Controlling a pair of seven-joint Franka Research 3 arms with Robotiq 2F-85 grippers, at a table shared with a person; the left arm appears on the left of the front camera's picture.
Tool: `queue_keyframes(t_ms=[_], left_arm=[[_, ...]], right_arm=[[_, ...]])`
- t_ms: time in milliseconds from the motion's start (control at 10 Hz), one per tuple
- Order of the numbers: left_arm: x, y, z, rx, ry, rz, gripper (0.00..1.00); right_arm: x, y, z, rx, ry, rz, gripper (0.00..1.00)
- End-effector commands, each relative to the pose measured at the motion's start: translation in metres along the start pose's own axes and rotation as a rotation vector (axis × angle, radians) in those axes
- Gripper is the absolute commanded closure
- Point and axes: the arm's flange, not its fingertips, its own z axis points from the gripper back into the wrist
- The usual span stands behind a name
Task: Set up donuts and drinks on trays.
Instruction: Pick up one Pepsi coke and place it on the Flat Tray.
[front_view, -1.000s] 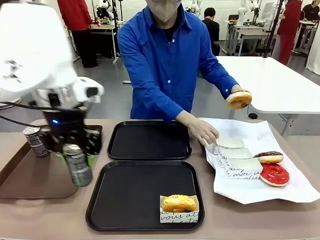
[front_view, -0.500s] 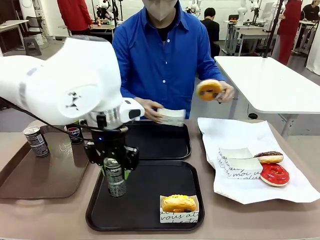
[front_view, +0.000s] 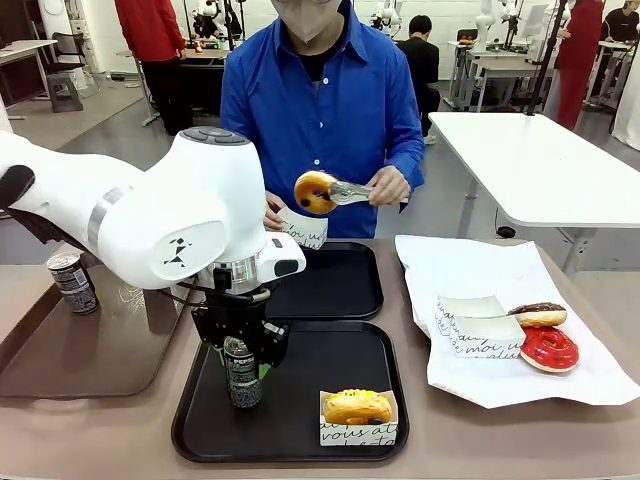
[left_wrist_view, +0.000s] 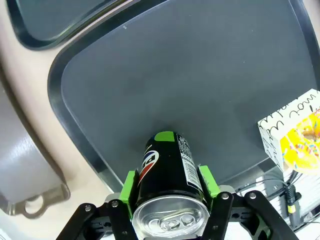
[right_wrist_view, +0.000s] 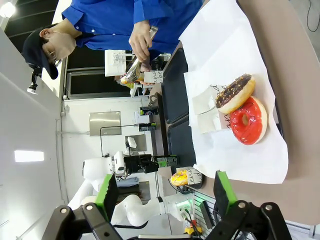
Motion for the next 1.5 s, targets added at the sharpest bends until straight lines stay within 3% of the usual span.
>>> queue_keyframes(t_ms=[0,100,300,400,600,1000,1200,1400], left_arm=[[-0.003,0.003,-0.003,-0.012,-0.036,-0.049,0.41],[-0.003,0.004,-0.004,-0.020,-0.040,-0.061,0.00],[-0.005,0.005,0.002,-0.038,-0.035,-0.053,0.00],[-0.008,0.007,0.011,-0.052,-0.035,-0.031,0.18],[-0.020,0.014,0.038,-0.042,-0.045,0.018,0.00],[-0.066,0.039,0.120,-0.088,-0.110,0.037,0.00],[-0.090,0.060,0.129,-0.030,-0.067,0.069,0.00],[-0.105,0.084,0.131,-0.052,-0.070,0.094,0.00]], right_arm=[[0.002,-0.001,0.000,0.018,-0.004,0.010,0.00],[0.002,-0.001,0.000,0.018,-0.004,0.010,0.00],[0.002,-0.001,0.000,0.018,-0.004,0.010,0.00],[0.002,-0.001,0.000,0.018,-0.004,0.010,0.00],[0.002,-0.001,0.000,0.018,-0.004,0.010,0.00],[0.002,-0.001,0.000,0.018,-0.004,0.010,0.00],[0.002,-0.001,0.000,0.018,-0.004,0.010,0.00],[0.002,-0.001,0.000,0.018,-0.004,0.010,0.00]])
